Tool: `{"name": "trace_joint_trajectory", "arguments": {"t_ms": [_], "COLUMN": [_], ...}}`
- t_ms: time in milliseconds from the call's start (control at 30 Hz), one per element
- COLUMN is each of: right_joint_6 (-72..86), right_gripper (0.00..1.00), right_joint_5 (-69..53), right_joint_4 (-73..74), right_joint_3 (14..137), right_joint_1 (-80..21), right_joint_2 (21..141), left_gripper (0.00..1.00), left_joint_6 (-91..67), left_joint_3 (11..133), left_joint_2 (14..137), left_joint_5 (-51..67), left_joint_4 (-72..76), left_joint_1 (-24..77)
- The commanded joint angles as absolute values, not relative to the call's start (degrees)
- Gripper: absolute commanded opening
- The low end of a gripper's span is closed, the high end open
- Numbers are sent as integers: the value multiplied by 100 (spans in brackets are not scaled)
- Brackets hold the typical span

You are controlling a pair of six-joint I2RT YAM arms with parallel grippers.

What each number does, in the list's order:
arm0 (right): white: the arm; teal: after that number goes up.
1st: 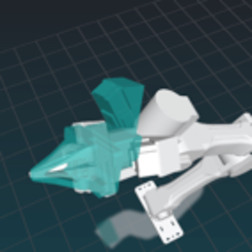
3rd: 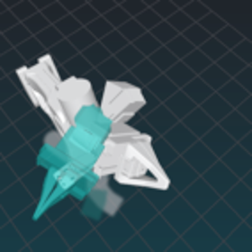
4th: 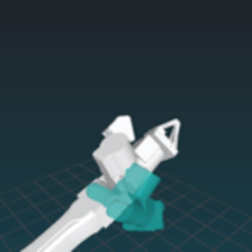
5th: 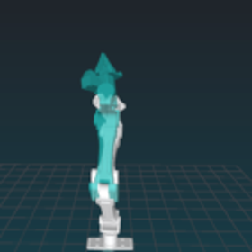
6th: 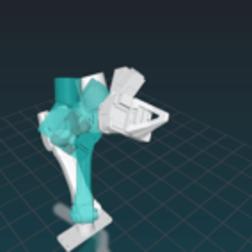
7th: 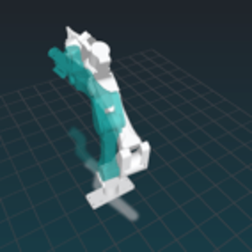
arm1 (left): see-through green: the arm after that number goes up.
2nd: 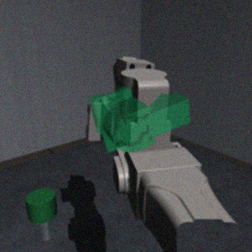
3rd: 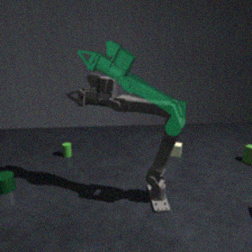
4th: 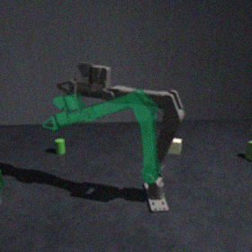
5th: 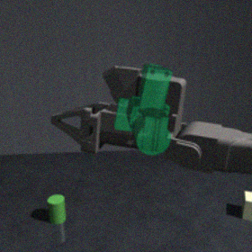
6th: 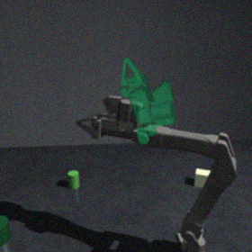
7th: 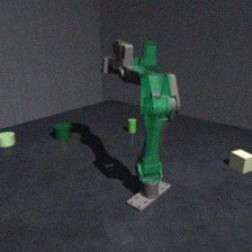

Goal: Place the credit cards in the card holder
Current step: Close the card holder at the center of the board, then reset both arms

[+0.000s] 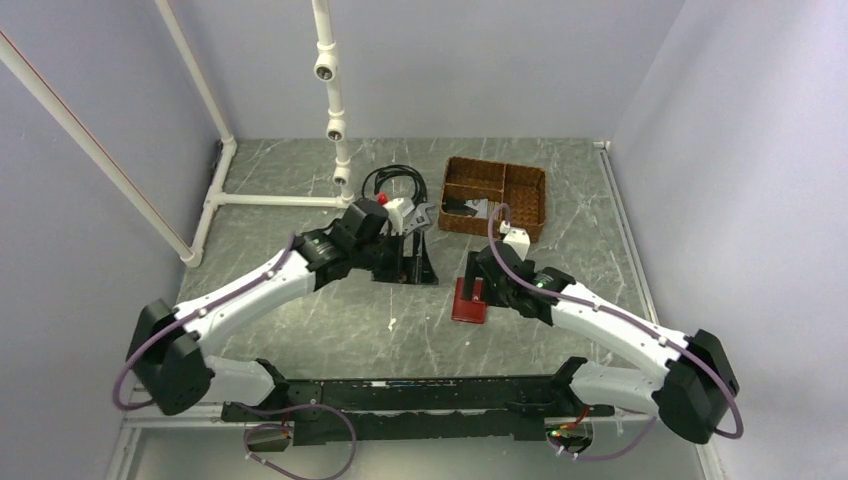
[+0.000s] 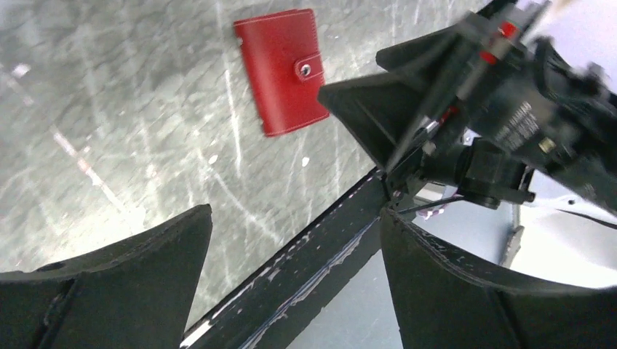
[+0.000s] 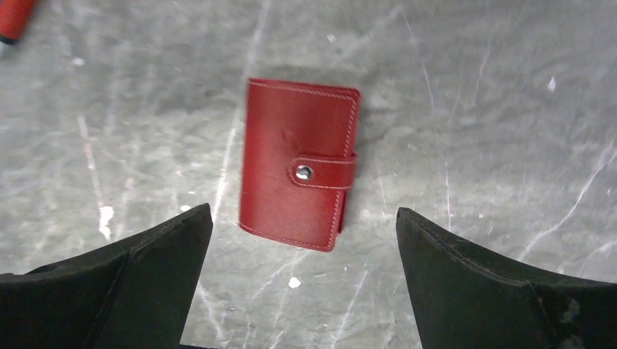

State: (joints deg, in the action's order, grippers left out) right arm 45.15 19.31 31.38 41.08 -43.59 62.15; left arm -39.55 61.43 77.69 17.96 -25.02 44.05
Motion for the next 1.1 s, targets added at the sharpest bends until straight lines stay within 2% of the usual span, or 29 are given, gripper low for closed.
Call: {"name": "trace_joint_trajectory", "arguments": {"t_ms": [0,200,433,600,767,833,933,1067], "right_joint_6": [5096,5026,4948,5035,5668,5613,5393,5375], "right_gripper": [100,100,100,89,84,78,62,58], "right_joint_5": [1759,2032,1777,1532,1757,1522,997,825], "right_joint_4": [3478,3151,2480,1929,2525,2680,3013,3566], "right_joint_3": [4035,4375,4318,4167,4005,3869,3688,3328], "right_joint_1": [-4364,-4516,-4635,-4641,-4641,-4641,-4641,-4654], "right_joint_2": [6722,7828,8224,8363,8061,7907,7669,6816], "left_gripper": [91,93,93,93,93,93,93,94], "left_joint_6": [-3652,-3608,-3815,-3777,-3766,-3808,-3843,-3753], "left_joint_3": [5821,5485,5033,4999,4998,4941,4907,5082], "left_joint_2": [6837,6347,5970,5873,5730,5580,5393,5348], "left_joint_5": [1405,1383,1608,1609,1572,1508,1405,1299], "left_joint_4": [-2883,-2926,-2555,-2622,-2815,-2864,-2909,-3126], "left_joint_1": [4359,4322,4308,4310,4315,4315,4310,4304]}}
